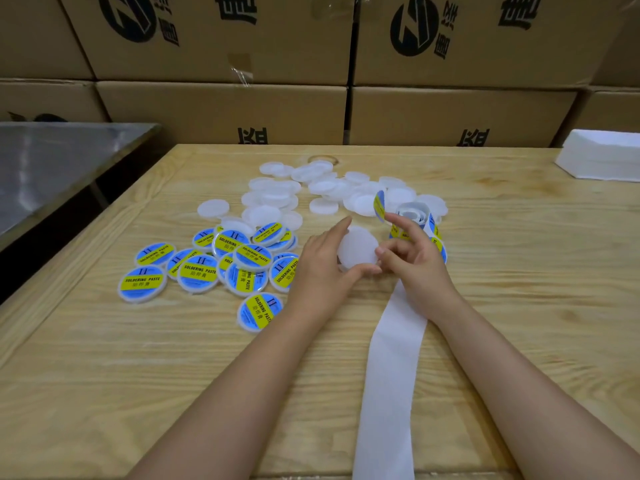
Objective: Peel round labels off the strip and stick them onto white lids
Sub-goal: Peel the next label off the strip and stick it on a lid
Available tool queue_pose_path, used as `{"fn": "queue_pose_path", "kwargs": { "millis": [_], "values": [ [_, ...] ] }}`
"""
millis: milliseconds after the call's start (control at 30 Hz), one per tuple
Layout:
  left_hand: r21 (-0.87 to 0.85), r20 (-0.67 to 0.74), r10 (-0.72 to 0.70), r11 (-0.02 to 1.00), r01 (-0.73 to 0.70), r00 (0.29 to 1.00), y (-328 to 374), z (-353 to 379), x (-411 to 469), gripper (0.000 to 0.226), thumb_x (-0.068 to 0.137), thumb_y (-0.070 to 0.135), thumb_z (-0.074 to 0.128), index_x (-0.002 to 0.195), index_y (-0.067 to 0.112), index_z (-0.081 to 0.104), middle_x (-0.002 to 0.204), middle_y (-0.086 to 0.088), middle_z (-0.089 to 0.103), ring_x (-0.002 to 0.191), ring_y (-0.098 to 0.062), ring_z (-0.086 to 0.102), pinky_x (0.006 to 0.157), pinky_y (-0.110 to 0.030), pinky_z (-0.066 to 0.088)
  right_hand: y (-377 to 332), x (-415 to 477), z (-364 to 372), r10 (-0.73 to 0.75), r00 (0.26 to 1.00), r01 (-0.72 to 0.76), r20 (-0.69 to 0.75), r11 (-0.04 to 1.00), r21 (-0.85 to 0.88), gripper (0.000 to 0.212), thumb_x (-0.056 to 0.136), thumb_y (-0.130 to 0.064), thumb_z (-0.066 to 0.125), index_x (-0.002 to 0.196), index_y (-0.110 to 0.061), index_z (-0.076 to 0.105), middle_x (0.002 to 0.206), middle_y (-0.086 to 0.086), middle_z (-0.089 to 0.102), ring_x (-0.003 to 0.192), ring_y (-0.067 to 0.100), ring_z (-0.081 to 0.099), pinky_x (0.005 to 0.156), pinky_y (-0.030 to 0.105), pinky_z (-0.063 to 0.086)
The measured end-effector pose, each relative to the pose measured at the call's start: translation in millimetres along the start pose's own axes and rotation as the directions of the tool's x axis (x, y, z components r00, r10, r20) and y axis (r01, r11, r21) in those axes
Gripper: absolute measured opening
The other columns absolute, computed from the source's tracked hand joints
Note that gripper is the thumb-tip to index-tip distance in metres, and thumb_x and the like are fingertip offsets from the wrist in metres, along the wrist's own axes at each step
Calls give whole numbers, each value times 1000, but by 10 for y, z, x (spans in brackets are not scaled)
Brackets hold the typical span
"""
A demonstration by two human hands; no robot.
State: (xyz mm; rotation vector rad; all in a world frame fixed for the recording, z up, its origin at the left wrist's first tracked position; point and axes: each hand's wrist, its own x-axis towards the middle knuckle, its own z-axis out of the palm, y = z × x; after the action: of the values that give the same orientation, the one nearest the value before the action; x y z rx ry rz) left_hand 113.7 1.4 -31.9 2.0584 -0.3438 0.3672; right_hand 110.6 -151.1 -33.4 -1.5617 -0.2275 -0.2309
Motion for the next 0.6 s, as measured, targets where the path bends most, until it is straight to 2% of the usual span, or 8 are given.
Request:
{"fn": "queue_pose_path", "kwargs": {
  "millis": [100, 167, 267, 367, 467, 533, 600],
  "values": [
    [-47, 10, -46, 998, 46, 999, 7, -14, -2, 53, 83, 33, 69, 132, 20, 53, 94, 3, 65, 79, -16, 63, 79, -30, 52, 6, 11, -8, -19, 996, 16, -83, 999, -36, 47, 91, 1, 54, 125, -30, 47, 74, -6, 65, 74, 10, 59, 76, 29, 46],
    [-131, 33, -101, 986, 104, 994, 8, -26, 4, 40, 90, 26, 61, 128, 17, 56, 78, 8, 65, 64, -15, 63, 70, -26, 53, 2, 11, -9, -22, 996, 18, -82, 998, -56, 48, 91, -2, 55, 126, -34, 46, 81, -1, 68, 82, 13, 61, 81, 35, 48],
    [-291, 159, -192, 928, 232, 968, 27, -42, 16, 26, 92, 16, 58, 117, 10, 62, 62, 6, 65, 50, -12, 62, 57, -22, 54, -10, -2, -3, -38, 997, 34, -67, 998, -60, 50, 91, -2, 55, 126, -38, 45, 89, 13, 69, 90, 21, 62, 90, 42, 47],
    [-445, 238, -263, 826, 346, 935, 88, -44, 18, 10, 93, 8, 54, 103, 7, 57, 67, -6, 67, 55, -16, 67, 56, -24, 57, -29, -2, -6, -54, 992, 52, -110, 998, -22, 49, 90, -8, 60, 118, -46, 49, 99, 11, 70, 89, 20, 60, 83, 35, 47],
    [-515, 265, -305, 757, 401, 915, 125, -42, 31, 4, 95, 6, 50, 96, 10, 51, 75, -14, 68, 66, -23, 69, 60, -28, 58, -58, 18, -27, -51, 985, 57, -166, 998, 27, 40, 86, -11, 65, 111, -41, 56, 114, 4, 63, 85, 19, 54, 72, 28, 44],
    [-544, 289, -320, 721, 430, 902, 125, -57, 55, 5, 95, 6, 49, 94, 10, 51, 76, -15, 68, 65, -23, 70, 61, -29, 58, -83, 31, -45, 7, 975, 27, -221, 988, 149, 26, 84, -15, 66, 102, -33, 62, 108, 1, 62, 85, 18, 54, 66, 26, 44],
    [-556, 314, -319, 701, 446, 894, 120, -77, 75, 6, 95, 6, 49, 91, 10, 51, 76, -15, 68, 64, -21, 70, 62, -29, 59, -110, 30, -68, 85, 966, -8, -244, 954, 300, 13, 76, -23, 68, 89, -26, 66, 91, 1, 63, 81, 15, 56, 66, 25, 45]
  ]
}}
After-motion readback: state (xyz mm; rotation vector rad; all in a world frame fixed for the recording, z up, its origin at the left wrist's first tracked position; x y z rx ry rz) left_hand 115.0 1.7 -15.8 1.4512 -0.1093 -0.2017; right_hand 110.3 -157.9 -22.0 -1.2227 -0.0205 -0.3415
